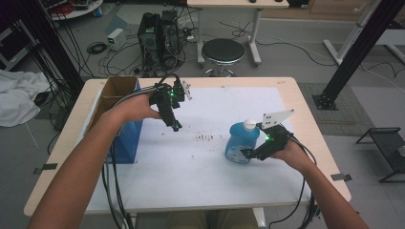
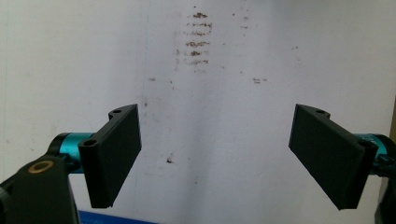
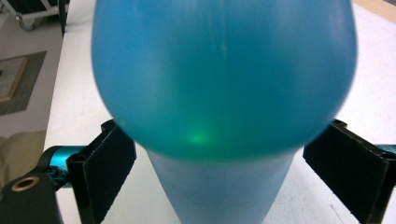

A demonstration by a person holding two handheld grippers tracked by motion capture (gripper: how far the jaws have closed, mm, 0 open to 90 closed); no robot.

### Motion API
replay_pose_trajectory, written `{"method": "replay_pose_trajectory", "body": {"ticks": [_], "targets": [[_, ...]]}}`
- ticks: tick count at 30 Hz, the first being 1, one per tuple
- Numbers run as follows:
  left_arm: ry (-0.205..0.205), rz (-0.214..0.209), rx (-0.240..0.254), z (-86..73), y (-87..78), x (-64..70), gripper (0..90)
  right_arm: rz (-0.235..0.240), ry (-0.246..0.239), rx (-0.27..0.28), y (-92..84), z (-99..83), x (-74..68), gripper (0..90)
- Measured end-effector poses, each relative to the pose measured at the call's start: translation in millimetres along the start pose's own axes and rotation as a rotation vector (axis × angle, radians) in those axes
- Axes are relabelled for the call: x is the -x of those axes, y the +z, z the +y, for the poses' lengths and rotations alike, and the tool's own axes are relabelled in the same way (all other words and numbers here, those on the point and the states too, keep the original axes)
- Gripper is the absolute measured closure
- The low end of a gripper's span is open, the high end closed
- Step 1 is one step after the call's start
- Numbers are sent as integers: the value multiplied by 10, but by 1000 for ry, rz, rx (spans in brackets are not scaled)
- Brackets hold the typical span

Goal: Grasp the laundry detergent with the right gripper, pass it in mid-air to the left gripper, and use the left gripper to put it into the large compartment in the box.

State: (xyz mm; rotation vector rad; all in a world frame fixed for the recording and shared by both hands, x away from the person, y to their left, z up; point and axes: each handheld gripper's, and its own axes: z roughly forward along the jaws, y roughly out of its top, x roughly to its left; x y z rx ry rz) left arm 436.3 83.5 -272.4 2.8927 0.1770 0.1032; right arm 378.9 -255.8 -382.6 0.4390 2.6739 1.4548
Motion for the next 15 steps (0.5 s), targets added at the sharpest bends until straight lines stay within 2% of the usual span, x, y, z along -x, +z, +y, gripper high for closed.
{"method": "replay_pose_trajectory", "body": {"ticks": [7, 9, 10, 12, 15], "targets": [[3, 1, -2, 7, 4, 0, 169, -6, -5, 19, 51, -16, -13, 86], [2, 2, -1, 3, 5, -1, 169, -13, 13, 13, 54, -25, -25, 86], [1, 3, -1, 0, 4, -1, 169, -4, -4, 24, 71, -27, -13, 89], [2, 3, -4, -4, 3, -5, 169, 0, -5, 26, 85, -35, -19, 135], [1, 2, -5, -6, 3, -7, 169, 2, -6, 39, 87, -49, -10, 146]]}}
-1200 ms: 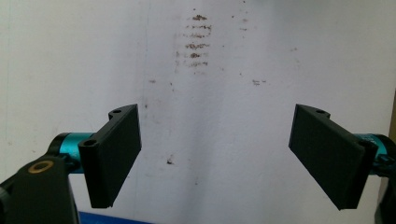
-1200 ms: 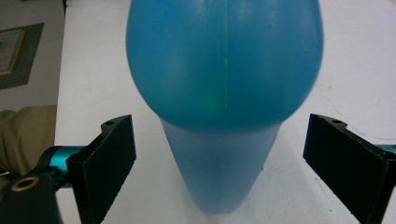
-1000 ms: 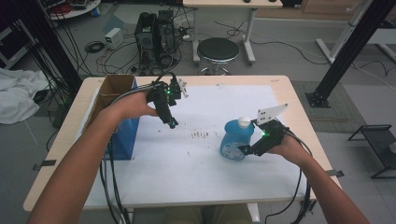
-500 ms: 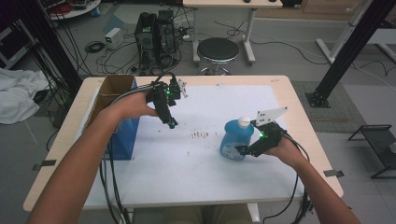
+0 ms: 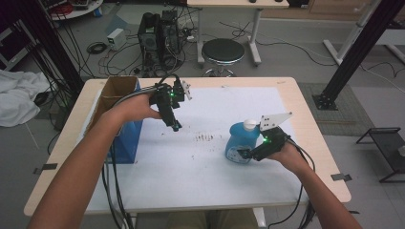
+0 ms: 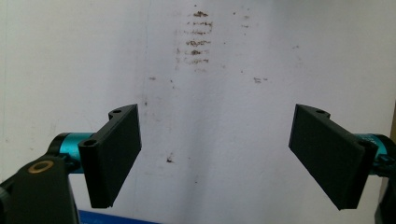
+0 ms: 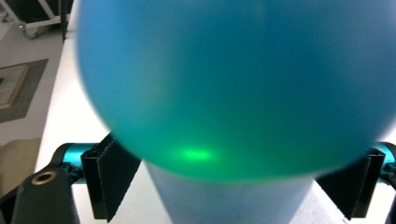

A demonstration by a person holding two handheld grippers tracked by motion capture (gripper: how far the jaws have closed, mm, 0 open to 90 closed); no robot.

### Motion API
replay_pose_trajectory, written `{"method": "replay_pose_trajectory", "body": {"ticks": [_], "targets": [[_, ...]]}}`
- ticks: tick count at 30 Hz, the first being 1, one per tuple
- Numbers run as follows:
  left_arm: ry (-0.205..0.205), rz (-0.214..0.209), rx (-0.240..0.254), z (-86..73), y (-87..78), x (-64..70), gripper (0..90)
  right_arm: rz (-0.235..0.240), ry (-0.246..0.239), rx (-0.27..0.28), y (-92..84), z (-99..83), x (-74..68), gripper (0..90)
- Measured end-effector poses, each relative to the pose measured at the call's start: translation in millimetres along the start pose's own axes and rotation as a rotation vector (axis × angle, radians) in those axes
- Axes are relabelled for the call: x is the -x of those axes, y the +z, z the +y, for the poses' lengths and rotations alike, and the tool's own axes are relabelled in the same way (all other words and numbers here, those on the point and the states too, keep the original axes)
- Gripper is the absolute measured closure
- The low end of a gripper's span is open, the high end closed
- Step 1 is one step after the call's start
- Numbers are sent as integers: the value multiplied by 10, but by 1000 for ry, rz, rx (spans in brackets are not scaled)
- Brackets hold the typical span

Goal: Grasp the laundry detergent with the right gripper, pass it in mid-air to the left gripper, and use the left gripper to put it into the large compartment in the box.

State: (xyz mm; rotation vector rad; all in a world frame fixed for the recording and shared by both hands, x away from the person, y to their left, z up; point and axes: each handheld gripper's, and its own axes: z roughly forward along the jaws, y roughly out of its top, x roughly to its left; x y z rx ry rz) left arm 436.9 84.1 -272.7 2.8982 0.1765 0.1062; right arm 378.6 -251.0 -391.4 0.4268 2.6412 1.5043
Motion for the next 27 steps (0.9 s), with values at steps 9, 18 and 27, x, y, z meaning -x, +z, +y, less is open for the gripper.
{"method": "replay_pose_trajectory", "body": {"ticks": [9, 18, 27], "targets": [[3, -3, 5, 12, 16, -6, 169, 6, -5, 27, -14, -18, 15, 231], [-2, -3, 4, 5, 15, -5, 169, -9, 12, 25, -4, -27, 11, 239], [1, -5, 4, 7, 24, -9, 169, 6, -17, 41, 18, -27, 13, 326]]}}
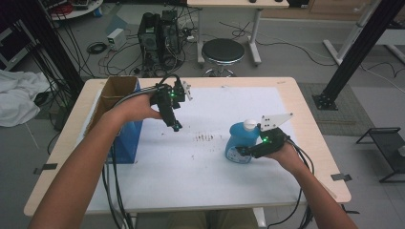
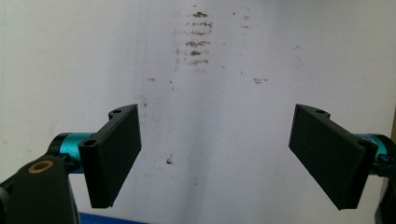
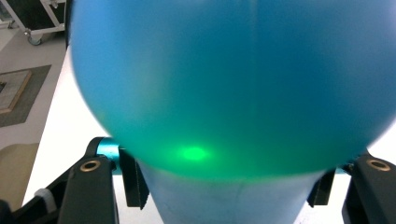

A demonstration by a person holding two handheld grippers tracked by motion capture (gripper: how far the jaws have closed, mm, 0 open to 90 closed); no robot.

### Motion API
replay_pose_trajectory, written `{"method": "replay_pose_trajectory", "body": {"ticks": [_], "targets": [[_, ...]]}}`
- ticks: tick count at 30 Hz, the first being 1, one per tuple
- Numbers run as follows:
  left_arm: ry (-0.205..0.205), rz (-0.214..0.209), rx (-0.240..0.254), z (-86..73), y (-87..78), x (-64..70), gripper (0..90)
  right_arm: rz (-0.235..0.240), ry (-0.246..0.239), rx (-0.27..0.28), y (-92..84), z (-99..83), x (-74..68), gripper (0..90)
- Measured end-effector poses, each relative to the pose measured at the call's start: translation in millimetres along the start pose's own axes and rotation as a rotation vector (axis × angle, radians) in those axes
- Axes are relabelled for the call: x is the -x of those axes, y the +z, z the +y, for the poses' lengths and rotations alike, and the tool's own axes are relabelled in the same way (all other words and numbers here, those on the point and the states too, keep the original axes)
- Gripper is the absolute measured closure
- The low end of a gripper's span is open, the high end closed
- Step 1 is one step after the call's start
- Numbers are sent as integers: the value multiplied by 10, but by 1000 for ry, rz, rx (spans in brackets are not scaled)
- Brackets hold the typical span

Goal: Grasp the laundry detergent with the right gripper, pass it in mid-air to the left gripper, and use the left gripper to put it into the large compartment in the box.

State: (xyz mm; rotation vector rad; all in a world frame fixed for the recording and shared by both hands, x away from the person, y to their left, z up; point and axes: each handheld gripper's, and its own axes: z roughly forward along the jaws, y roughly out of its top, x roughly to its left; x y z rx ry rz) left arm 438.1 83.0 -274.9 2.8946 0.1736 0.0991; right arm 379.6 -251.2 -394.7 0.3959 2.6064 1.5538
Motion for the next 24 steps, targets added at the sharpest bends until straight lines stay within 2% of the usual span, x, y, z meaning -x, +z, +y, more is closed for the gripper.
{"method": "replay_pose_trajectory", "body": {"ticks": [3, 5, 16, 18, 24], "targets": [[1, 1, -4, 5, 0, 3, 169, -4, 13, -9, -10, -3, -2, 335], [-1, 1, -2, 5, 4, 3, 169, -2, -2, 5, 0, -5, 14, 334], [-2, 0, -2, -2, 5, 4, 169, 17, -12, 19, -1, -9, 13, 411], [-4, 1, -1, -3, 5, 4, 169, 11, -3, 11, -10, -10, 2, 415], [-4, -2, 1, 0, 1, 9, 169, -6, -26, 24, -14, -9, -9, 435]]}}
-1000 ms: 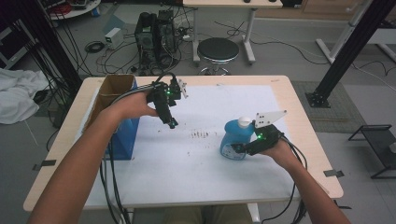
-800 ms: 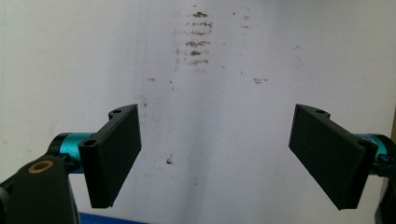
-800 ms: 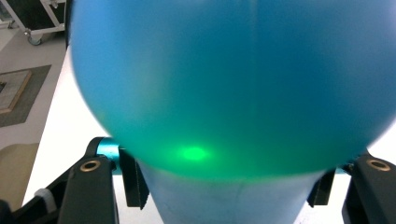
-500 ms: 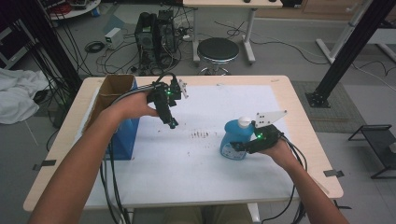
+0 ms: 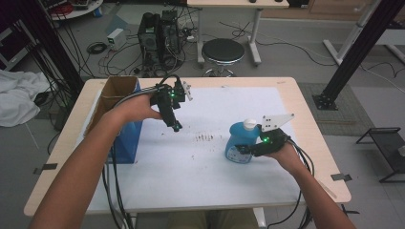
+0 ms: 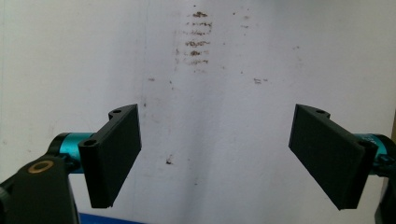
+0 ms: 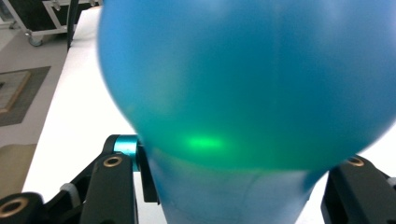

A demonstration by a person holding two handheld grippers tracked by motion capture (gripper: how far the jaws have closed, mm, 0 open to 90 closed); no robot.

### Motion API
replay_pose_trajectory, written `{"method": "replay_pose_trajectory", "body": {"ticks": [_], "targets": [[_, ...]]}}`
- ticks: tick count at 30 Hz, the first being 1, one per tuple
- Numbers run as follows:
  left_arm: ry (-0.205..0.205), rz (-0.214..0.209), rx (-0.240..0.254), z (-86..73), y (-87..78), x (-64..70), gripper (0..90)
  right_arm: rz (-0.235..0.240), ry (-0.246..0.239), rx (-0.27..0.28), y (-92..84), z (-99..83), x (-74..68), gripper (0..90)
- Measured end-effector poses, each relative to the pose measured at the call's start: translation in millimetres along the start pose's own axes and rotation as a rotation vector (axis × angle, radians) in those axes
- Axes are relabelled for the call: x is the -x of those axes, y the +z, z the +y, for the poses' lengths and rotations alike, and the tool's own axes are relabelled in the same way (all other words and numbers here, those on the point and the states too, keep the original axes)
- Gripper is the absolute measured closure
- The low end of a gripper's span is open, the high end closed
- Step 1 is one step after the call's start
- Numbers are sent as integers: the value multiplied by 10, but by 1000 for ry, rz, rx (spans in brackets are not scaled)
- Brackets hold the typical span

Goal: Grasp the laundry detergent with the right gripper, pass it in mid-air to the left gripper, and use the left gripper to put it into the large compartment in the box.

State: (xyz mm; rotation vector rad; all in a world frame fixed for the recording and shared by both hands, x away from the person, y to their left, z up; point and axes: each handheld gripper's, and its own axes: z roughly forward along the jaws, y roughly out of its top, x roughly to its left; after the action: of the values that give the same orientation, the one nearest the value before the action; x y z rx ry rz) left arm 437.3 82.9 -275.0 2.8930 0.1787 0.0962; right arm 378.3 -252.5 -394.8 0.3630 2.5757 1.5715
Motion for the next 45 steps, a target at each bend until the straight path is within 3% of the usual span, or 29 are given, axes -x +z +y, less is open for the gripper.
{"method": "replay_pose_trajectory", "body": {"ticks": [5, 10, 16, 30, 35, 41, 42, 43, 44, 45], "targets": [[3, 4, 1, 2, -7, 7, 169, -8, -12, 3, 3, 8, 3, 442], [11, 3, 4, 18, -36, 46, 169, -13, -17, -26, -2, 45, -31, 445], [20, -5, 20, 45, -101, 128, 169, 8, -26, -78, -30, 195, -78, 445], [35, -26, 19, 215, -341, 356, 169, 56, -67, -117, -192, 505, -137, 445], [39, -31, 14, 306, -423, 447, 169, 76, -70, -83, -195, 578, -189, 445], [50, -38, 13, 400, -509, 568, 169, 103, -107, -64, -126, 640, -248, 445], [53, -39, 12, 413, -519, 590, 169, 108, -102, -73, -120, 648, -260, 446], [56, -43, 13, 424, -525, 611, 169, 121, -59, -93, -116, 653, -303, 445], [64, -40, 7, 440, -538, 633, 169, 125, -66, -91, -102, 665, -312, 446], [65, -42, 8, 447, -541, 645, 169, 117, -104, -71, -81, 681, -302, 446]]}}
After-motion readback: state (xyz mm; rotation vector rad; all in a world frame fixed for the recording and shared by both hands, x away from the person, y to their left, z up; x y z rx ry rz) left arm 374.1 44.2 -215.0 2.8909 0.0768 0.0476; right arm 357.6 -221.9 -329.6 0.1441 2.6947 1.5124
